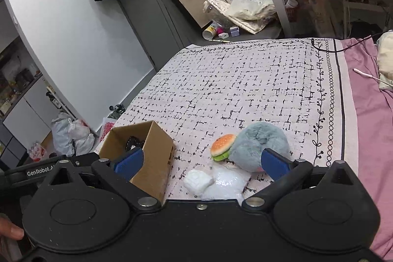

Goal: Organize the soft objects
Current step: 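Grasp the Vinda tissue pack with the left tool while the right grasps the bubble bag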

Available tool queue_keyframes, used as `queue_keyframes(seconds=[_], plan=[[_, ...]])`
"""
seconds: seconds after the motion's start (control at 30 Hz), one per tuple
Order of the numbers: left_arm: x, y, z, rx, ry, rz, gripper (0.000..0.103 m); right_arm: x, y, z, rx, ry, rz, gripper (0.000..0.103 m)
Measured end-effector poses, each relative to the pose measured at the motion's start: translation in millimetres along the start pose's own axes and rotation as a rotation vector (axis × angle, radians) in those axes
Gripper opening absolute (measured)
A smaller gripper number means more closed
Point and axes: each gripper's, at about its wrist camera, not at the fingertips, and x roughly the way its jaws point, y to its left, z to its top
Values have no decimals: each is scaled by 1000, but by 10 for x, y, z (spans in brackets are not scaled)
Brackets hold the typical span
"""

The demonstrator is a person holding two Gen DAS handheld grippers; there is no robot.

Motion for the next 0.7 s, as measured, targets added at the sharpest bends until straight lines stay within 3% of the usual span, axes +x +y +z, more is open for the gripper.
queue_keyframes(seconds=[0.7], plan=[[-204,-373,-298,18,21,4,102,-117,-364,-164,58,73,74,103]])
